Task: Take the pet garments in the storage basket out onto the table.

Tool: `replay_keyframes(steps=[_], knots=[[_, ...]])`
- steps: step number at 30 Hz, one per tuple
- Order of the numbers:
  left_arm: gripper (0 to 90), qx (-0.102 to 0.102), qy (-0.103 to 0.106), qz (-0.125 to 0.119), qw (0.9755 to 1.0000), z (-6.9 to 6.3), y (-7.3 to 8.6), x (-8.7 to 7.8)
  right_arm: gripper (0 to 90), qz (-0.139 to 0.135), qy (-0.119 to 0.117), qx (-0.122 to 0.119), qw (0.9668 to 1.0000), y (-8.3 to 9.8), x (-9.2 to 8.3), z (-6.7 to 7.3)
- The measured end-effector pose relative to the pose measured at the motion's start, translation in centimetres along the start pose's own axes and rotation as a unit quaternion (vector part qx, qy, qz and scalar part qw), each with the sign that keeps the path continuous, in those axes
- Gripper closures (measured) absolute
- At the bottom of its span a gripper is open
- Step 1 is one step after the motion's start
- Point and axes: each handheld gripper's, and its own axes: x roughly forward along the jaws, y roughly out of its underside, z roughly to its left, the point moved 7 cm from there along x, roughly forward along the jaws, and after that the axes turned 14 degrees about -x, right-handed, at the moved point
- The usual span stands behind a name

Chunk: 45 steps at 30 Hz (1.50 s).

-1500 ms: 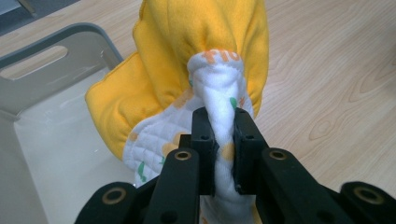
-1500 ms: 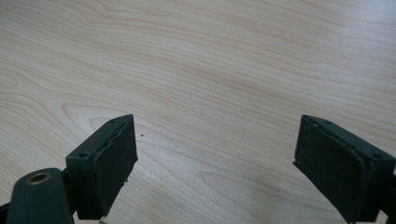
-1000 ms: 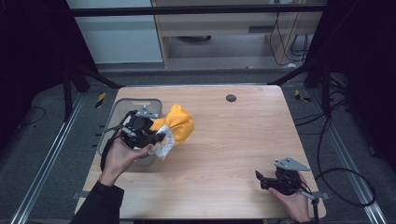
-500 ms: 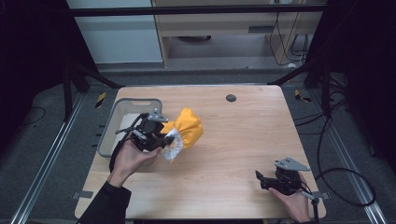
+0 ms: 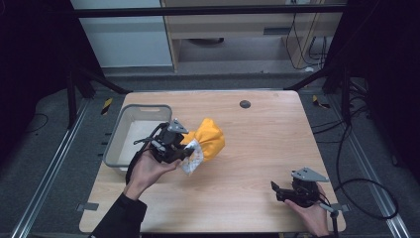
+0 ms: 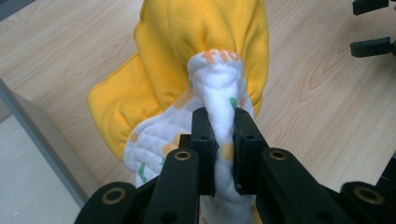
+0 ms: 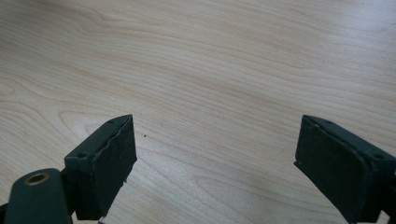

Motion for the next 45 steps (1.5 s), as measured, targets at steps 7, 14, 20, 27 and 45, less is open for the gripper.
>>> replay_keyframes(steps=[7,14,20,27,45], knots=[[81.4,0.006,0.011,0.009,0.9999,-0.8,0.3,1.4,12.2,0.0,-0.001,0.002,1.0,0.0,-0.1,0.0],[81.4,0.01,0.018,0.012,0.9997,-1.4,0.7,2.5,12.3,0.001,-0.001,0.002,1.0,0.0,-0.1,0.1],[81.4,0.017,0.022,0.018,0.9994,-2.1,1.1,3.6,12.3,0.0,-0.001,0.002,1.0,0.0,-0.1,0.0],[81.4,0.018,0.028,0.021,0.9992,-2.7,1.6,5.3,12.2,-0.002,0.002,-0.001,1.0,0.0,-0.1,0.0],[81.4,0.034,0.041,0.032,0.998,-4.5,2.8,9.2,12.1,-0.003,0.003,-0.004,1.0,-0.1,-0.1,0.0]])
